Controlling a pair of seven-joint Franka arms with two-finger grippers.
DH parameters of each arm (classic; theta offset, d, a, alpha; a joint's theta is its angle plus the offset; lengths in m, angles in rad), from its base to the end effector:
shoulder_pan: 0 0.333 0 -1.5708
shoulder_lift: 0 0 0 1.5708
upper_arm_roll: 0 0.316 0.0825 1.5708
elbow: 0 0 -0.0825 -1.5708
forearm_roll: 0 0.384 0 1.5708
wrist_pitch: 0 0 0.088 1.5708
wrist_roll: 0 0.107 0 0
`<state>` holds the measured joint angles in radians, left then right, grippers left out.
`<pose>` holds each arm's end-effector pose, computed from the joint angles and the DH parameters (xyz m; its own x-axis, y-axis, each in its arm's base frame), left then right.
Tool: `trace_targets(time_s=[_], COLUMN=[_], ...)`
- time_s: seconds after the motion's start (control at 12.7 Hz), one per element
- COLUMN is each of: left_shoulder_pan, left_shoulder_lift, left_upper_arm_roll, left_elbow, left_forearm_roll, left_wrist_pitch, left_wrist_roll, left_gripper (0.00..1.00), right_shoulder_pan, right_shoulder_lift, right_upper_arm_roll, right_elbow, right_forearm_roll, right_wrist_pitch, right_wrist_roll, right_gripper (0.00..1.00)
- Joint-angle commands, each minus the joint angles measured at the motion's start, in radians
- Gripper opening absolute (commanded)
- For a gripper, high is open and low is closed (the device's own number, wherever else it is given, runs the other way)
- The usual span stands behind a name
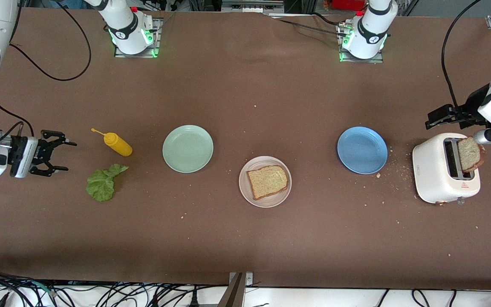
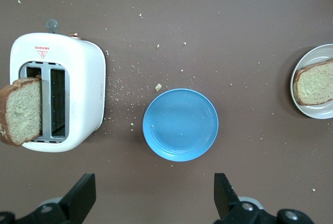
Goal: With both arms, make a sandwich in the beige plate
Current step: 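Move the right gripper over the green lettuce leaf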
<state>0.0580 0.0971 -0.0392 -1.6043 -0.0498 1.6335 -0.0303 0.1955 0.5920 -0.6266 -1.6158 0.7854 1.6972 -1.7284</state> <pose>0.5847 0.0069 0.5588 0.9962 0.0520 -0.0694 0.0556 -0.9971 0.0511 0.6297 -0.1590 0.3113 0.5095 0.7637 0.3964 0.8558 -0.4020 -0.3255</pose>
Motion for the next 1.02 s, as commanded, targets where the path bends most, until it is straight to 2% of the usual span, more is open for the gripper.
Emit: trace_targets(time_s=[0.0,0.32,0.47,0.71,0.87,0.95], left_shoulder_pan=[-0.007,-0.007,-0.007,-0.007,-0.007,-0.007], left_shoulder_lift=[0.001,0.001,0.003,0.006,0.006,0.006], left_upper_arm_roll=[0.001,0.001,0.001,0.001,0.001,0.001], left_elbow=[0.009,0.009,0.009,0.01,0.01,0.01], left_forearm_roll=[0.027,0.027,0.027,0.027,0.027,0.027], left_wrist_pitch=[0.003,0.003,0.003,0.003,0.003,0.003], left_wrist_roll=[0.007,0.007,0.007,0.007,0.007,0.007], left_gripper=[1.0,1.0,1.0,1.0,1.0,1.0], right_shoulder_pan=[0.016,0.051,0.1,0.133,0.163,0.179], right_shoulder_lift=[0.006,0.014,0.014,0.012,0.005,0.005], right_upper_arm_roll=[-0.007,-0.007,-0.01,-0.012,-0.01,-0.012], right_elbow=[0.112,0.232,0.27,0.277,0.277,0.277], right_forearm_roll=[-0.06,-0.132,-0.24,-0.326,-0.481,-0.524], right_wrist_pitch=[-0.028,-0.013,0.011,0.025,0.045,0.044], right_wrist_roll=[0.203,0.532,0.782,1.108,1.298,1.378], right_gripper=[0.98,0.98,0.98,0.98,0.99,0.99])
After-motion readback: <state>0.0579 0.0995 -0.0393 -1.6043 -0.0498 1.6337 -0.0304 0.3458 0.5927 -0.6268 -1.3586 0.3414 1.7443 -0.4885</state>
